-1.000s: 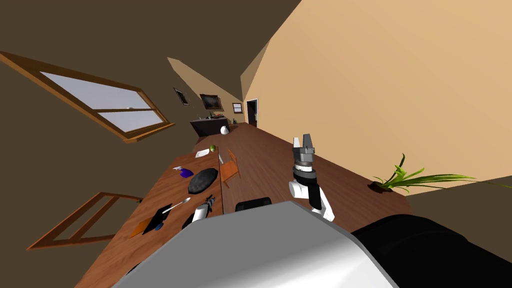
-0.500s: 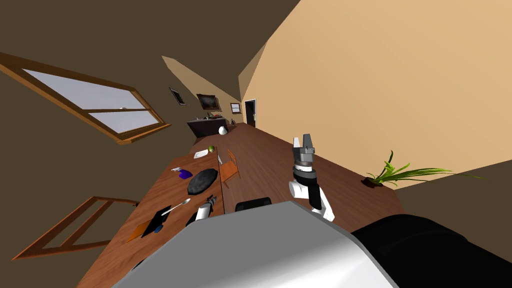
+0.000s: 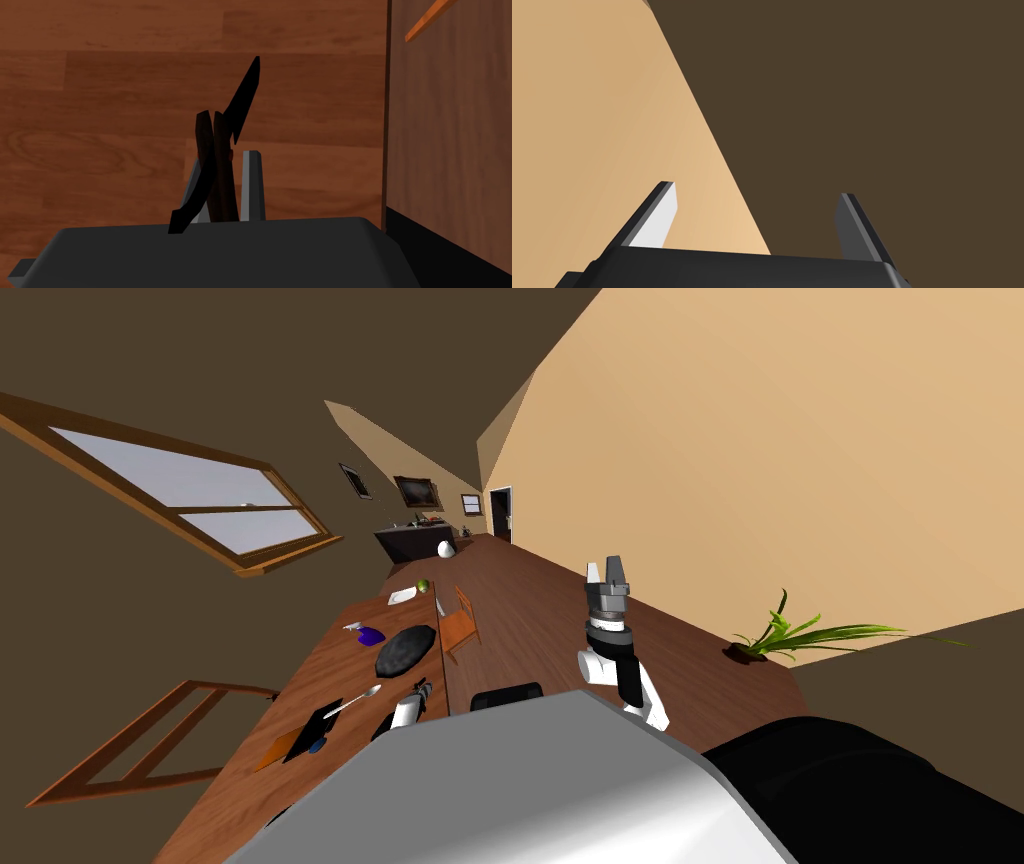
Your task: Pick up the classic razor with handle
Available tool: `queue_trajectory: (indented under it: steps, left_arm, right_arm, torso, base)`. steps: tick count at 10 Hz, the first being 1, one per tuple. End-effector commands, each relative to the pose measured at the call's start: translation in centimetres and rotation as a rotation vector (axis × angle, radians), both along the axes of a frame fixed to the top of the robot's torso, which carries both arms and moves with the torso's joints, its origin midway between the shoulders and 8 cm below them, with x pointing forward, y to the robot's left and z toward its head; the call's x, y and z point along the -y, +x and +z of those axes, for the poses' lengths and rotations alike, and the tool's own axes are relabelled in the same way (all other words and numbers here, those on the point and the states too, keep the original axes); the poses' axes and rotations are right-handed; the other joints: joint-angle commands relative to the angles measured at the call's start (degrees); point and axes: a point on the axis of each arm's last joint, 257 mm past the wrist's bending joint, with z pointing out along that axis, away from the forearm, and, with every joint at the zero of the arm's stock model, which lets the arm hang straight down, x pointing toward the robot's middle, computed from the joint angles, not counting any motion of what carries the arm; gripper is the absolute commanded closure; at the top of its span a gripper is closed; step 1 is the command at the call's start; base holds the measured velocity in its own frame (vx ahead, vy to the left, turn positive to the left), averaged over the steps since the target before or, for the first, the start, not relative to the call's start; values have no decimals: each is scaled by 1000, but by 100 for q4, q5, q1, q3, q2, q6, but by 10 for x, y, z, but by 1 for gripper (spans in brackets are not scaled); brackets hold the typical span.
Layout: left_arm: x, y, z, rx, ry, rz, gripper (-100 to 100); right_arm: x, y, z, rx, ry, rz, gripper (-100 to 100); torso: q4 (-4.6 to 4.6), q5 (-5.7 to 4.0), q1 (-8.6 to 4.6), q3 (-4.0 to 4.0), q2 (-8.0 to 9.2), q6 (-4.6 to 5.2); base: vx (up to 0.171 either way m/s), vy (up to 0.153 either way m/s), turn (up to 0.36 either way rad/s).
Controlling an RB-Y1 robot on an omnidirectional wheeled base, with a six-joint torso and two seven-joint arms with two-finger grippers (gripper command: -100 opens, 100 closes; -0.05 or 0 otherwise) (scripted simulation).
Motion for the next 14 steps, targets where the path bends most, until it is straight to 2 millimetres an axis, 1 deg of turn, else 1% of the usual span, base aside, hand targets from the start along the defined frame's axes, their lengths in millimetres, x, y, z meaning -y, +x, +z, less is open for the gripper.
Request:
queue_trajectory:
  steps: [1,2,3,4,5,6,7,9,10,11,14]
  left_arm:
    - [0,0,0,0,0,0,100]
    - [0,0,0,0,0,0,0]
    - [-11,-1,4,-4,9,-28,100]
    - [-11,-1,4,-4,9,-28,100]
    - [-19,-1,7,-2,10,-57,100]
    - [-19,-1,7,-2,10,-56,100]
    - [-23,-3,8,-2,13,-45,100]
    - [-28,-1,13,-3,10,-103,100]
    - [-32,-2,14,1,9,-88,100]
    - [-28,-1,13,-3,10,-103,100]
    - [-31,-1,15,-3,9,-119,100]
  right_arm:
    - [0,0,0,0,0,0,0]
    - [0,0,0,0,0,0,0]
    - [0,0,0,0,0,0,0]
    - [0,0,0,0,0,0,0]
    - [0,0,0,0,0,0,0]
    - [0,0,0,0,0,0,0]
    - [0,0,0,0,0,0,0]
    - [0,0,0,0,0,0,0]
    - [0,0,0,0,0,0,0]
    - [0,0,0,0,0,0,0]
    - [0,0,0,0,0,0,0]
  torso:
    - [0,0,0,0,0,0]
    - [0,0,0,0,0,0]
    - [0,0,0,0,0,0]
    - [-4,-7,-17,-6,-10,-8]
    - [-4,-6,-29,-9,-16,-2]
    - [-5,-9,-38,-13,-24,-7]
    - [-3,-6,-37,-13,-25,2]
    - [-3,-5,-17,-9,-17,-7]
    - [-4,-6,-33,-12,-23,-7]
    - [-2,-4,-31,-10,-18,-1]
    - [-3,-1,-4,-4,-5,-6]
  base:
    - [0,0,0]
    - [0,0,0]
    - [39,-63,176]
    - [51,-84,145]
    - [76,-104,225]
    - [67,-93,109]
    - [30,-41,-33]
    - [59,-72,188]
    - [41,-85,96]
    - [8,-33,-21]
    - [10,-17,49]
